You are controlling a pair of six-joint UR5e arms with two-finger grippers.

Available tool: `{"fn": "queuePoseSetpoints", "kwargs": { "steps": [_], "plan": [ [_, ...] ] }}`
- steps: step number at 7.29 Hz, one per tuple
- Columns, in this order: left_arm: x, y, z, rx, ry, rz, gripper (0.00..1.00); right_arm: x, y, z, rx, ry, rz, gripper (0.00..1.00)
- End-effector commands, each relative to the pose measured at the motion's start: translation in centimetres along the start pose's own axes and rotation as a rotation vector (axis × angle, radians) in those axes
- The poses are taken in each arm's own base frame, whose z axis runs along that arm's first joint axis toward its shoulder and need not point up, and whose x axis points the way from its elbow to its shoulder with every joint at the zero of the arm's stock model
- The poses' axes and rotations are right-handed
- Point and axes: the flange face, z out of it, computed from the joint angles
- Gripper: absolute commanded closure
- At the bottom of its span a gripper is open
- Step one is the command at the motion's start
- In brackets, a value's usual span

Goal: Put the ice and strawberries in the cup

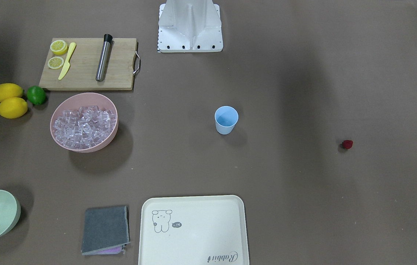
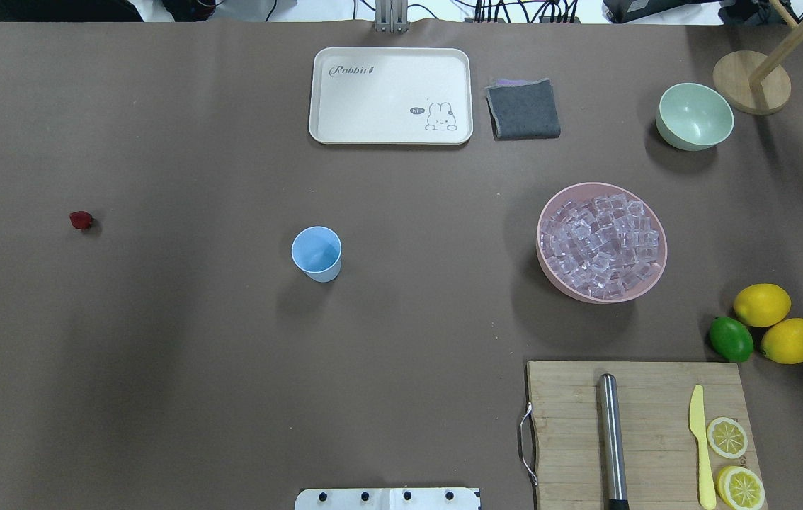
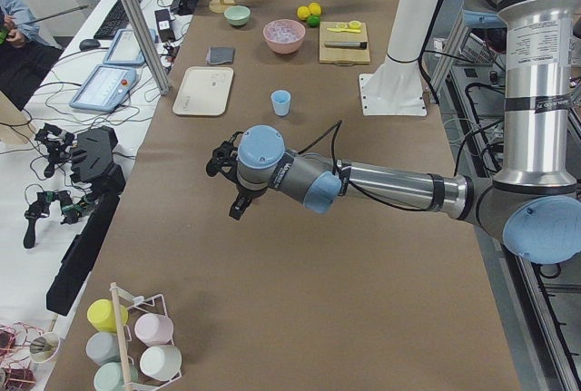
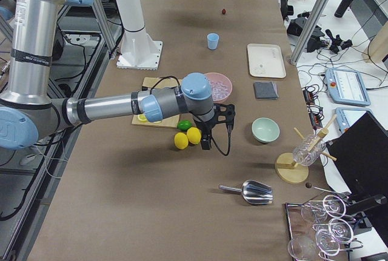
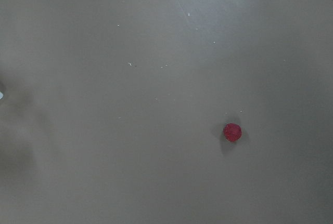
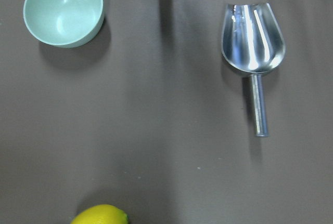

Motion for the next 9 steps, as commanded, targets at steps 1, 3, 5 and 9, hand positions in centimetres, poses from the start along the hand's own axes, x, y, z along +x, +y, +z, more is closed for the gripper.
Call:
{"fn": "queuePoseSetpoints", "kwargs": {
  "steps": [1,3,5,9],
  "plan": [
    [0.1,0.1,0.3,-0.004,0.003,0.001,0.01,-11.2,-0.2,3.4,-0.016,0.014,0.075,0.0],
    [0.1,0.1,0.3,-0.005,0.004,0.002,0.01,-21.1,0.2,6.8,0.001,0.015,0.125,0.0],
    [0.1,0.2,0.3,-0.006,0.004,0.001,0.01,-27.5,2.2,9.4,0.014,0.019,0.093,0.0],
    [0.1,0.2,0.3,-0.005,0.001,0.003,0.01,-33.5,6.4,13.6,0.015,0.028,0.02,0.02]
  ]
}}
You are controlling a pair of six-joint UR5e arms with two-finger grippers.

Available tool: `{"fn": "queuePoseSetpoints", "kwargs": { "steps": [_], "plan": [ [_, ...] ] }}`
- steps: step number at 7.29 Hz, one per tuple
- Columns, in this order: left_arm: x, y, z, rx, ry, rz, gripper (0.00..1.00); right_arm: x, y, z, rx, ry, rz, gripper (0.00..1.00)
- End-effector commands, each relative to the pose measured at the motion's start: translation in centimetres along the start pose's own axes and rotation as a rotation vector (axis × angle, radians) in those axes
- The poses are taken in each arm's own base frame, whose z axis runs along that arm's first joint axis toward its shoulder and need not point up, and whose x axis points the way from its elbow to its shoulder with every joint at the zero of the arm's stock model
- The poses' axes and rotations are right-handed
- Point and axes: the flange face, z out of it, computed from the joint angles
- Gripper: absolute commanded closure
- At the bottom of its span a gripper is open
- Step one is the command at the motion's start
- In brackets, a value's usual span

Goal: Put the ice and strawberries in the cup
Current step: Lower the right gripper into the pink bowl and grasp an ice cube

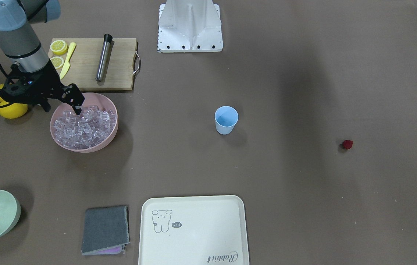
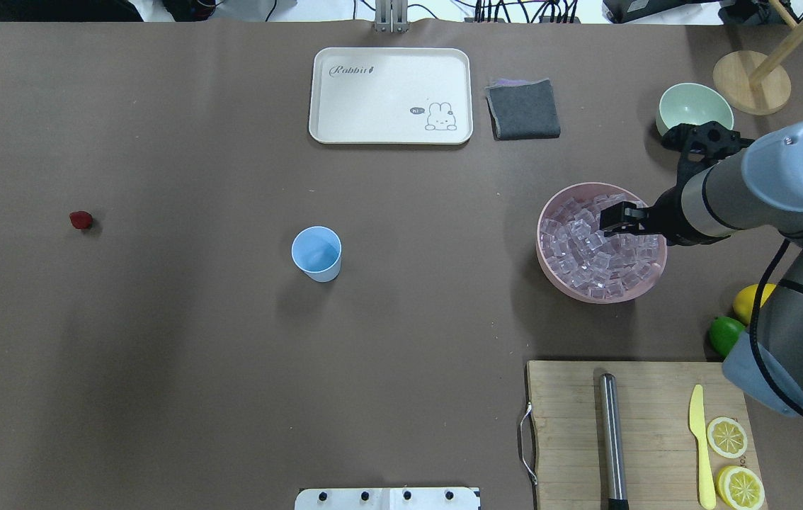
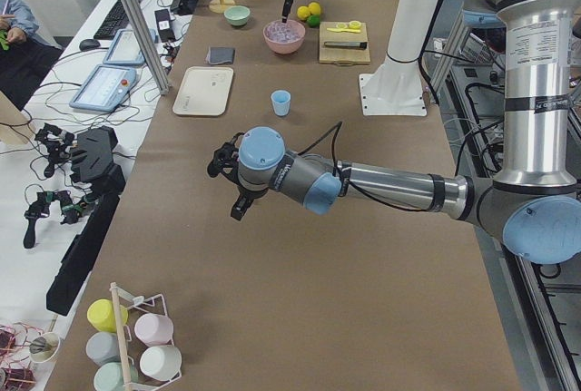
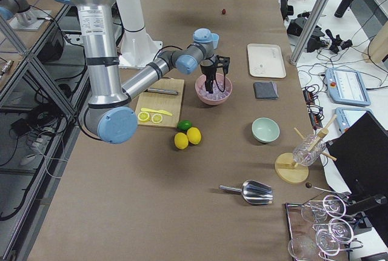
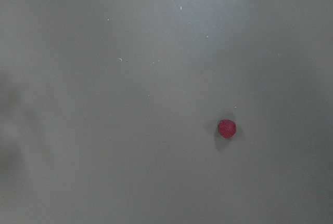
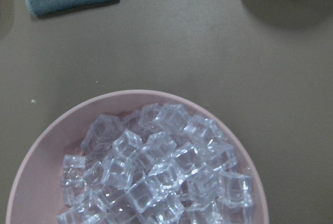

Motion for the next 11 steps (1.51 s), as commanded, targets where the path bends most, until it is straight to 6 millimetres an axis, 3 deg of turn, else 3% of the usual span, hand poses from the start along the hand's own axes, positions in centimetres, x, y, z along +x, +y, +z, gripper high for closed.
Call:
{"fn": "queuePoseSetpoints", "kwargs": {
  "steps": [1,2,4,6,8,10,11],
  "plan": [
    [0.0,0.0,0.0,0.001,-0.001,0.001,0.01,-1.3,1.9,2.0,-0.032,0.011,0.003,0.01],
    [-0.1,0.0,0.1,0.001,0.0,0.001,0.01,-1.5,3.0,3.5,-0.049,0.033,0.016,0.01],
    [0.0,0.0,0.0,0.002,0.0,0.002,0.01,-2.9,3.0,5.4,-0.033,0.078,0.008,0.05],
    [0.0,0.0,0.0,0.002,0.0,0.004,0.01,-2.9,3.1,5.5,-0.034,0.096,0.011,0.22],
    [-0.1,0.1,0.1,0.001,0.0,0.001,0.01,-3.0,1.9,5.1,-0.024,0.108,0.014,0.3],
    [-0.2,0.2,0.2,-0.001,0.002,-0.001,0.01,-4.7,1.2,4.5,-0.033,0.142,0.027,0.42],
    [-0.3,0.2,0.2,-0.002,0.002,-0.003,0.01,-4.8,1.4,4.7,-0.035,0.143,0.022,0.43]
  ]
}}
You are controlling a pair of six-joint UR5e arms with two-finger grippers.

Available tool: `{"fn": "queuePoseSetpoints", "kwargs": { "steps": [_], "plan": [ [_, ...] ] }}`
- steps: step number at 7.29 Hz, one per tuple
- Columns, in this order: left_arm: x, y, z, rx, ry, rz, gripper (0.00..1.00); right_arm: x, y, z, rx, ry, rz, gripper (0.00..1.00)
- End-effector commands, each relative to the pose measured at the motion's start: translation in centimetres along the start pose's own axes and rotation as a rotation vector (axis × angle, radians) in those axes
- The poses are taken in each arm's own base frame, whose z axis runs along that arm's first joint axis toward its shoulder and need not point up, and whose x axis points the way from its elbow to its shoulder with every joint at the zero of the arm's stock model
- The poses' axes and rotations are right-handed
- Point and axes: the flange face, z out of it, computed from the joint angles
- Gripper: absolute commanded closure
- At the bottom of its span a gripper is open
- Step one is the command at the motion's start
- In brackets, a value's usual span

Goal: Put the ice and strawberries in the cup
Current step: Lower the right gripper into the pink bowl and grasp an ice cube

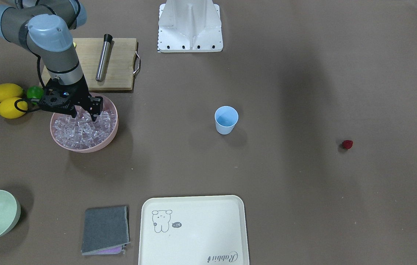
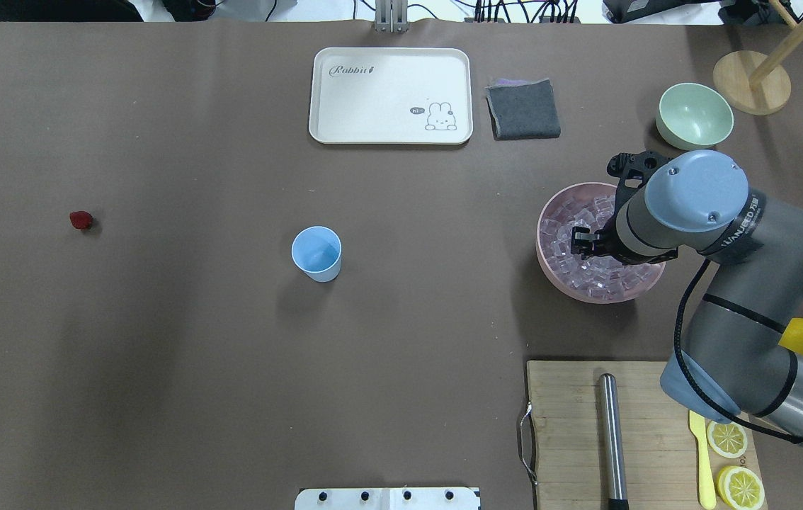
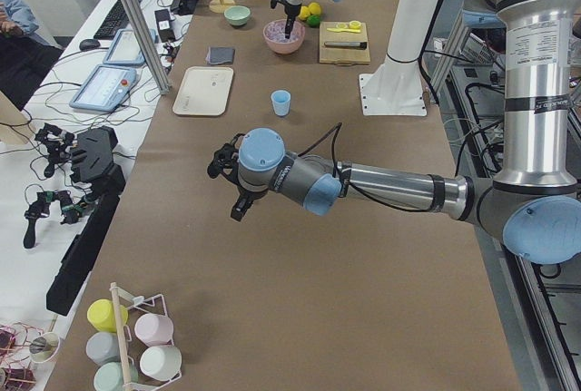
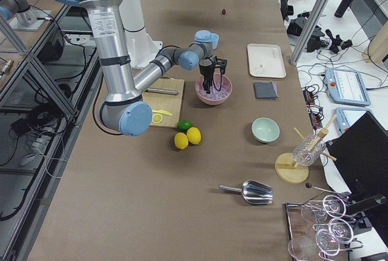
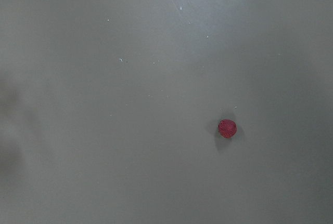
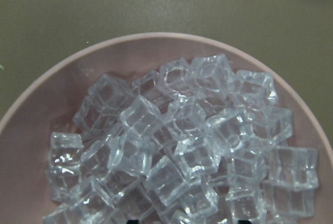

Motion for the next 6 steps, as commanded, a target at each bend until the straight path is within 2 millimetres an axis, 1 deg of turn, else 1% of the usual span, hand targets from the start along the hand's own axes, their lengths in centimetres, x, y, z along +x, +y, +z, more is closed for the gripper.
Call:
{"fn": "queuePoseSetpoints", "kwargs": {
  "steps": [1,3,4,5,6],
  "plan": [
    [-0.1,0.1,0.1,-0.001,0.0,-0.002,0.01,-0.2,0.4,0.8,-0.01,0.023,-0.006,0.42],
    [0.0,0.0,0.1,-0.002,0.001,0.0,0.01,-0.5,1.0,1.6,-0.007,0.039,-0.017,0.42],
    [0.0,0.0,0.1,-0.002,0.001,0.0,0.01,-0.6,1.0,1.5,-0.004,0.037,-0.016,0.55],
    [-0.1,0.1,0.2,-0.003,0.001,-0.002,0.01,-0.6,0.7,1.0,0.002,0.028,-0.014,1.0],
    [-0.1,0.1,0.2,-0.002,0.001,-0.001,0.01,-0.3,0.1,0.4,0.01,0.022,-0.004,1.0]
  ]
}}
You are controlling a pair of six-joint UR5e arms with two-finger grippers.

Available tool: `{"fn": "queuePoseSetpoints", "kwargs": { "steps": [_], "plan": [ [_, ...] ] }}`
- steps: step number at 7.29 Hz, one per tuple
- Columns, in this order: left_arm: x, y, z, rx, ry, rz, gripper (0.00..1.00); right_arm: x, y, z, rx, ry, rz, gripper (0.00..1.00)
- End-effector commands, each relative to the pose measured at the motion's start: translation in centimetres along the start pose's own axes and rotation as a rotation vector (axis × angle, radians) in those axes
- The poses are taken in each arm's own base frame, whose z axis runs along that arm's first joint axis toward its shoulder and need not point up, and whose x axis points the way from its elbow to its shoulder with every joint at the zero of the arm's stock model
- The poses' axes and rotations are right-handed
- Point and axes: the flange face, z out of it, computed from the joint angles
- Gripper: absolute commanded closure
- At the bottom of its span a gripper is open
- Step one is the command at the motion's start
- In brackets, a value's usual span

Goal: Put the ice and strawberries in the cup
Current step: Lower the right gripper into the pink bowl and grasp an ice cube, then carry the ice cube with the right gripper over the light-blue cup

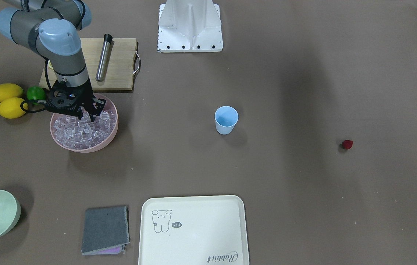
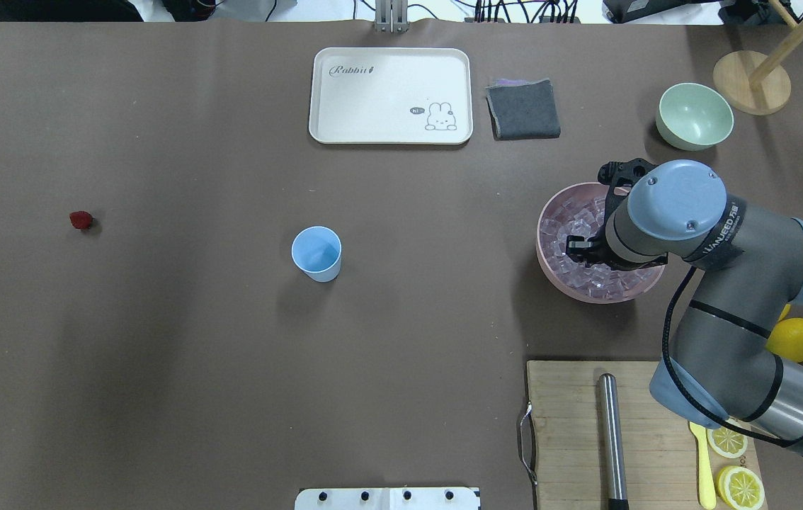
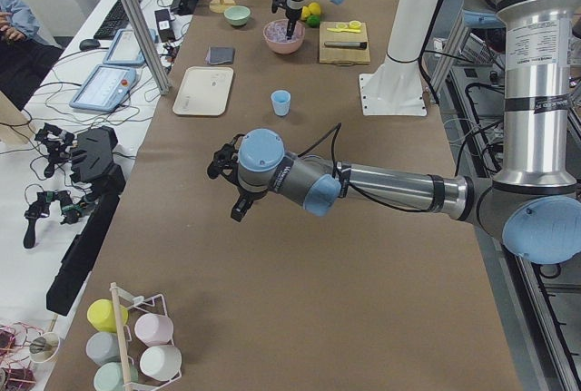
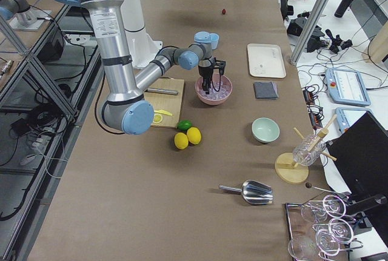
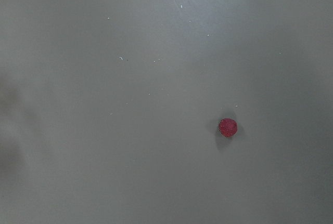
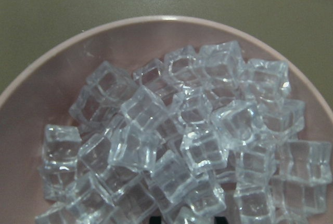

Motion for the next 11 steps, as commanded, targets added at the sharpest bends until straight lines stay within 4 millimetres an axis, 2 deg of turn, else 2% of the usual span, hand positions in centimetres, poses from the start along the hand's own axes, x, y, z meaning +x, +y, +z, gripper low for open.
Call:
{"fn": "queuePoseSetpoints", "kwargs": {
  "steps": [1,2,3,5,7,9,11],
  "plan": [
    [-0.1,0.1,0.1,-0.002,-0.002,-0.002,0.01,0.2,-1.1,-1.1,0.012,-0.015,0.015,1.0],
    [-0.3,0.1,0.2,-0.004,0.0,-0.005,0.01,-0.3,-1.7,-2.4,0.026,-0.036,0.021,1.0],
    [-0.3,0.2,0.2,-0.005,0.0,-0.007,0.01,-1.6,-2.0,-4.2,0.04,-0.059,0.031,1.0],
    [-0.3,0.2,0.2,-0.004,0.0,-0.008,0.01,-5.8,-2.8,-7.9,0.073,-0.13,0.054,1.0],
    [-0.4,0.2,0.3,-0.006,0.0,-0.01,0.01,-14.3,0.1,-10.1,0.134,-0.195,-0.022,1.0],
    [-0.7,0.3,0.5,-0.011,0.0,-0.017,0.01,-22.7,4.2,-14.2,0.165,-0.228,-0.014,1.0],
    [-1.1,0.6,0.8,-0.017,0.0,-0.025,0.01,-29.3,4.7,-13.2,0.154,-0.199,0.035,1.0]
  ]
}}
